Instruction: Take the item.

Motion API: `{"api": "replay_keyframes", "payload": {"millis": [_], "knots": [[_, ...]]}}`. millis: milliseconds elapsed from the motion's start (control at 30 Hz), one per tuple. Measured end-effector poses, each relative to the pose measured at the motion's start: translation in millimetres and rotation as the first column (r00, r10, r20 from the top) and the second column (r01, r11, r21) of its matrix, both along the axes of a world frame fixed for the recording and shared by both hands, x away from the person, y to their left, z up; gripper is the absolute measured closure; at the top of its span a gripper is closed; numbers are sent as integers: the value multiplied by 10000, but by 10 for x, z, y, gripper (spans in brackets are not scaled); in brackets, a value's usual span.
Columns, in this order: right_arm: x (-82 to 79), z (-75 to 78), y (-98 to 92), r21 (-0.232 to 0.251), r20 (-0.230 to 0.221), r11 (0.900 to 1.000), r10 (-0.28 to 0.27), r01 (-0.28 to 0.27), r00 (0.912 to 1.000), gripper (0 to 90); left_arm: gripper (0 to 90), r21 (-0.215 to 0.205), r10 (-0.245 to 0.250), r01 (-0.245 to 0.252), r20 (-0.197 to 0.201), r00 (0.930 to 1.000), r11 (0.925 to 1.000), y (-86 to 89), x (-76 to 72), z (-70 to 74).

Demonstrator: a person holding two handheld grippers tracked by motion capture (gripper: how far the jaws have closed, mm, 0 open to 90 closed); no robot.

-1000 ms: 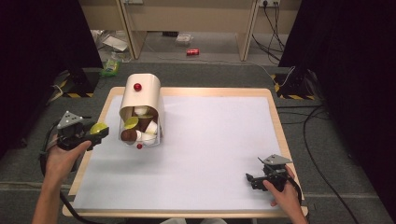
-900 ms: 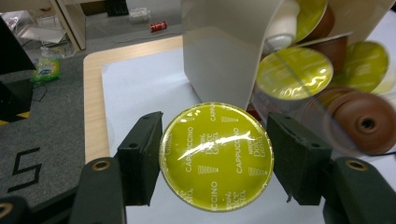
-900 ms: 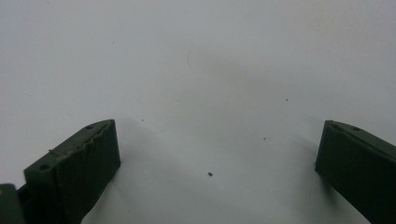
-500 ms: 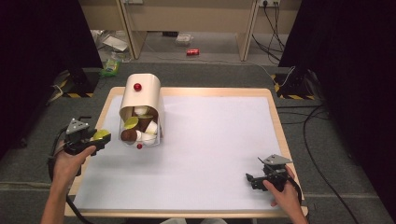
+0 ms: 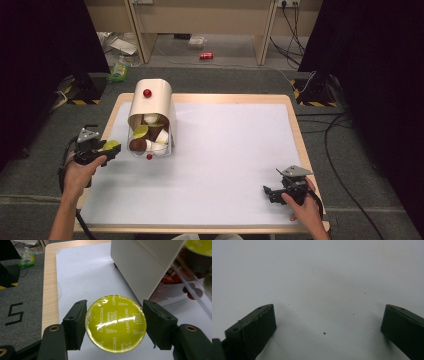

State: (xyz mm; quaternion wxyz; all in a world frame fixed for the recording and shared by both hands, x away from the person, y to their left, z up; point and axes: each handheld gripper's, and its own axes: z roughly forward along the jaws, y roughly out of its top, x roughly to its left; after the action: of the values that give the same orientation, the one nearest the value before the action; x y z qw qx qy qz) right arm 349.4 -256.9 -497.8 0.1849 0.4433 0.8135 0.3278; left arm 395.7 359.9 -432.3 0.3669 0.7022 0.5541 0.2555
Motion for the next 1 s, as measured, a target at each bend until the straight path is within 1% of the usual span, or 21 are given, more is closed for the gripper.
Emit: {"api": "replay_keyframes", "payload": {"millis": [333,467,567,800,900,1000], "knots": [[1,-1,-1,4,12,10000,10,-10,10000,2,381,90,275,-274,-167,9995,9996,22,166,-144],[1,-1,-1,6,12,10000,9,-9,10000,2,381,157,310,-307,-196,9993,9994,15,223,-180],[0,0,0,9,2,10000,3,-3,10000,2,381,242,263,-256,-266,9993,9994,1,253,-208],[0,-1,0,9,3,10000,4,-4,10000,2,381,430,119,-94,-594,9982,9990,-31,316,-272],[0,0,0,9,1,10000,2,-2,10000,2,381,564,82,-45,-663,9978,9984,-43,327,-291],[0,0,0,2,0,10000,0,0,10000,2,380,576,112,-73,-672,9977,9983,-50,343,-303]]}}
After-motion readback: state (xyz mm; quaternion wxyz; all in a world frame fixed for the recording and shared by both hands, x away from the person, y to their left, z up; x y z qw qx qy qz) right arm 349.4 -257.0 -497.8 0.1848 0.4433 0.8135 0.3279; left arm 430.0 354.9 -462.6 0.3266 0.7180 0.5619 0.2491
